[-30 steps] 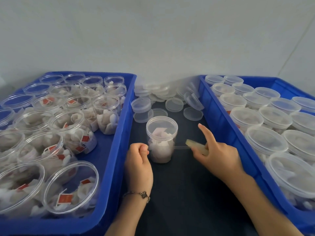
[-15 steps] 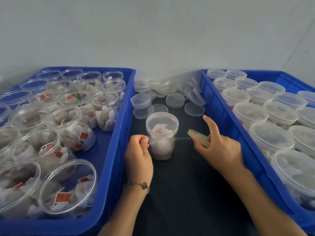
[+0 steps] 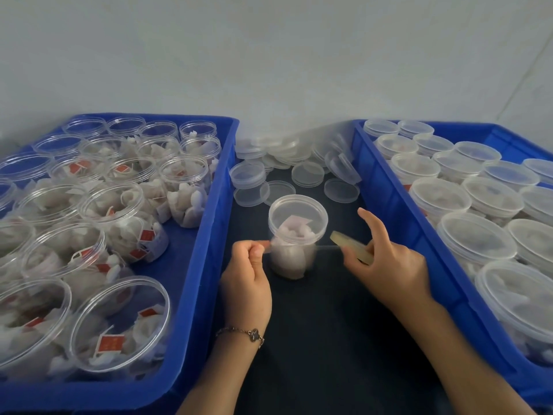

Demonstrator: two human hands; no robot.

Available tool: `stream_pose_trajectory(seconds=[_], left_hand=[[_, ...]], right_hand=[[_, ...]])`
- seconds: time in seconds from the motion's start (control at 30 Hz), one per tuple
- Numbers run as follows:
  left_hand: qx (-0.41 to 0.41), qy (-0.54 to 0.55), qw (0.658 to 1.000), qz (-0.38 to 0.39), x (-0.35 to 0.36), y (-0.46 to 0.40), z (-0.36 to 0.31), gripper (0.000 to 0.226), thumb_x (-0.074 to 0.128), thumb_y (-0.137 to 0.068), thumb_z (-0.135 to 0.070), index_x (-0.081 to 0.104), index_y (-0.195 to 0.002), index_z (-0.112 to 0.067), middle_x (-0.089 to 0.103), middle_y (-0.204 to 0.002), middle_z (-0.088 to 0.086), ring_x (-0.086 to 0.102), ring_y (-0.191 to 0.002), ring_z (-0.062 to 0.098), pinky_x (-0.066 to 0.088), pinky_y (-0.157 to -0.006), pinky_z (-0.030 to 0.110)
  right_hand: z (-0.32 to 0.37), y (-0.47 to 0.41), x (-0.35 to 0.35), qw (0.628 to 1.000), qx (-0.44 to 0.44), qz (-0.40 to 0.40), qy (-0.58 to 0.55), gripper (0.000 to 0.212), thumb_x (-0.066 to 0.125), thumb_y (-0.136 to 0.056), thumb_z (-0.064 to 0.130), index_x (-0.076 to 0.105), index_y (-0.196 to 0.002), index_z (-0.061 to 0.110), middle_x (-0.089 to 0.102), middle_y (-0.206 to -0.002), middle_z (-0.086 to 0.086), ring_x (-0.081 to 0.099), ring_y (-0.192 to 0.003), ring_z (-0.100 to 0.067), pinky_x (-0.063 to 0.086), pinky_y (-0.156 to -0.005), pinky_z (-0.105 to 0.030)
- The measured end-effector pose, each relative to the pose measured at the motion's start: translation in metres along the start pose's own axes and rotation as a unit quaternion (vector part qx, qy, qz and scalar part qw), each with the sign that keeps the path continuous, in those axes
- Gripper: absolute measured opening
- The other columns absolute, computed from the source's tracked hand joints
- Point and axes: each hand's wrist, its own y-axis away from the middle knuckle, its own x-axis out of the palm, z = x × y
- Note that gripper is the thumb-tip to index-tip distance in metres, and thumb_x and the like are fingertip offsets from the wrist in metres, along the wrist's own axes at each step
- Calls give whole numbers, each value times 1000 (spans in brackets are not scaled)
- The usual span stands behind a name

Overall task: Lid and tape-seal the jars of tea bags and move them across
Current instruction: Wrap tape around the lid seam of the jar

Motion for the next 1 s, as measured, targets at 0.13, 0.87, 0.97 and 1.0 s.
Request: stream_pose_trajectory(seconds=[0.13,0.87,0.97,1.0], left_hand=[[1,3,1000,10,-1,1,-3,22,37,-97,-26,37,-77,-36,65,-94,-20,51,-55,1,37,-50,9],[-92,119,984,94,-14,-10,-4,23,38,-100,-22,49,-83,-12,70,-96,13,59,-81,25,44,-74,38],[-91,129,984,85,-15,-10,-4,24,37,-100,-22,49,-83,-9,72,-99,7,63,-80,29,45,-72,34],[-90,130,984,83,-14,-10,-4,25,36,-100,-22,48,-83,-9,72,-98,8,62,-79,28,45,-71,31]], right_hand=[[-3,2,-1,999,-39,-23,-12,56,56,-86,44,43,-139,29,63,-74,7,60,-61,-13,48,-56,-29],[-8,-10,-1,968,-155,195,23,71,32,-95,45,-31,-113,72,38,-86,28,42,-73,-1,48,-63,-27],[-7,-11,-3,967,-161,199,14,71,31,-95,43,-30,-115,73,39,-95,28,43,-73,0,49,-65,-27],[-7,-11,-3,966,-160,202,14,71,31,-95,43,-30,-116,74,42,-98,29,43,-74,0,50,-67,-28]])
